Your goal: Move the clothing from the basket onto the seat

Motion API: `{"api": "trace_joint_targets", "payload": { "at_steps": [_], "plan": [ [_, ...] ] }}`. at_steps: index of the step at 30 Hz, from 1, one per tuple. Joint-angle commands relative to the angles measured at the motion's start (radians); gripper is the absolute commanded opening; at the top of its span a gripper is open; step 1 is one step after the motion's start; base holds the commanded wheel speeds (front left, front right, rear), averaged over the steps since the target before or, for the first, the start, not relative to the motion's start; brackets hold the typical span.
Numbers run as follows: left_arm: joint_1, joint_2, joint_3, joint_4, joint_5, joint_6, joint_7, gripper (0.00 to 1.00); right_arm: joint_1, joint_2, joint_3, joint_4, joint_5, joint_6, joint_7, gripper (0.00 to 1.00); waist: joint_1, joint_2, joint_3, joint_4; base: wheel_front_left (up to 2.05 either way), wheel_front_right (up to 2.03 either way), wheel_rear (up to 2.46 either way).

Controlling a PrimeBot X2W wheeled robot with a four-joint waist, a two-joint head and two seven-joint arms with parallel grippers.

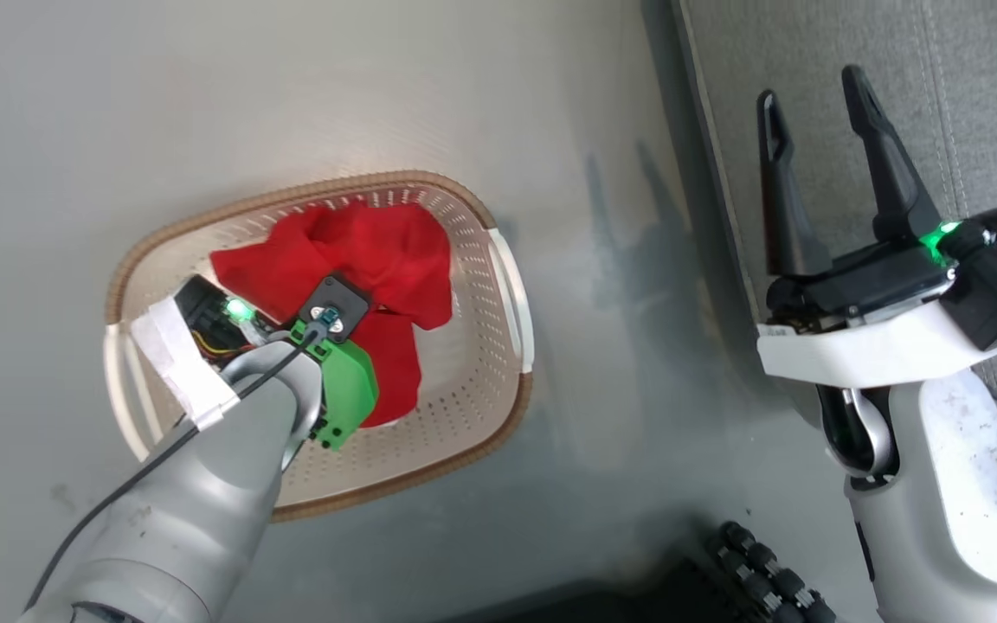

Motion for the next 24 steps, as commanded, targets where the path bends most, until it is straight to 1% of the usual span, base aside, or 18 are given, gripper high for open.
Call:
{"api": "trace_joint_targets", "payload": {
  "at_steps": [1, 13, 16, 24],
  "plan": [
    [0.026, -0.007, 0.008, -0.034, -0.014, -0.004, -0.006, 0.0, 0.025, -0.003, -0.004, 0.01, -0.008, -0.001, -0.002, 1.0, 0.0, 0.0108, -0.12, 0.087, 0.0, 0.0, 0.0],
    [0.208, 0.003, 0.098, -0.331, -0.047, 0.017, -0.006, 0.0, 0.12, -0.004, -0.028, 0.076, -0.03, -0.001, -0.002, 1.0, 0.0, 0.0108, -0.35, 0.193, 0.0, 0.0, 0.0],
    [0.243, 0.005, 0.129, -0.403, -0.049, 0.02, -0.006, 0.0, 0.144, -0.004, -0.03, 0.087, -0.03, -0.001, -0.002, 1.0, 0.0, 0.0108, -0.4, 0.208, 0.0, 0.0, 0.0],
    [0.308, 0.009, 0.216, -0.581, -0.04, 0.011, -0.006, 0.0, 0.207, -0.004, -0.03, 0.107, -0.019, -0.001, -0.002, 1.0, 0.0, 0.0108, -0.505, 0.231, 0.0, 0.0, 0.0]
  ]
}}
